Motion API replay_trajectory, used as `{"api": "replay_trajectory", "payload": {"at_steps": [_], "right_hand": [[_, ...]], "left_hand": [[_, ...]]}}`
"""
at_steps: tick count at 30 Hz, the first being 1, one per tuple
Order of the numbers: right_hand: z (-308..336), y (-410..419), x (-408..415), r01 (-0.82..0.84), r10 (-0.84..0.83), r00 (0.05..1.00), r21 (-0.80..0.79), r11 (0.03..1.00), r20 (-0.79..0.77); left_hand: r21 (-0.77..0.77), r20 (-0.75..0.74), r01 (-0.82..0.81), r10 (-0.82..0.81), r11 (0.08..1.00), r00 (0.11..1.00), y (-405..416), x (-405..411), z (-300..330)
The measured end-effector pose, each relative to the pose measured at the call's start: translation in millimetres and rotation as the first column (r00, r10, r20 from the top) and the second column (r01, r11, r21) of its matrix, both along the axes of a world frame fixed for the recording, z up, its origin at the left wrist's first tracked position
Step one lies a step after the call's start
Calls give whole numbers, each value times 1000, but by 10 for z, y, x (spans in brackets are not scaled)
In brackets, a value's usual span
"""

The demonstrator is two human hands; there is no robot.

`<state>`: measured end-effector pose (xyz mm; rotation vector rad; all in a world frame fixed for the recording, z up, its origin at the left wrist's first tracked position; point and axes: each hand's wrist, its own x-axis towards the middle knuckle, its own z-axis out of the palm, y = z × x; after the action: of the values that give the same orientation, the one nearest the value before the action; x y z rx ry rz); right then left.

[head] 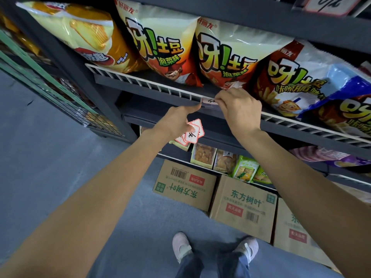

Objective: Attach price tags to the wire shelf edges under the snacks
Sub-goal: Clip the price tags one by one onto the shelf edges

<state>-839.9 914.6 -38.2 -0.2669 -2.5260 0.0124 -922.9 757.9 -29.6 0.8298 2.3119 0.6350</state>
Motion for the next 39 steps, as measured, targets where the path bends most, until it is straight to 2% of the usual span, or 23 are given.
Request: {"api": "replay_trajectory", "payload": {"at_steps": [13, 20, 24, 30, 39], "right_hand": [[-37, -27, -28, 77, -57, 984, -109, 991, 170], [-43, -96, -22, 127, -75, 976, -257, 958, 204], [-111, -144, -54, 124, -93, 981, -184, 975, 172], [-55, -185, 27, 156, -155, 958, 16, 988, 243], [34, -202, 92, 92, -134, 945, 149, 984, 300]], "left_hand": [[3, -3, -4, 4, 1000, 1000, 11, 23, 14], [4, -2, -13, 13, 1000, 1000, 26, 40, 47], [-6, 3, -14, 14, 1000, 1000, 20, 36, 42], [2, -1, -5, 5, 1000, 1000, 23, 32, 77], [7, 0, -5, 5, 1000, 1000, 31, 22, 77]]}}
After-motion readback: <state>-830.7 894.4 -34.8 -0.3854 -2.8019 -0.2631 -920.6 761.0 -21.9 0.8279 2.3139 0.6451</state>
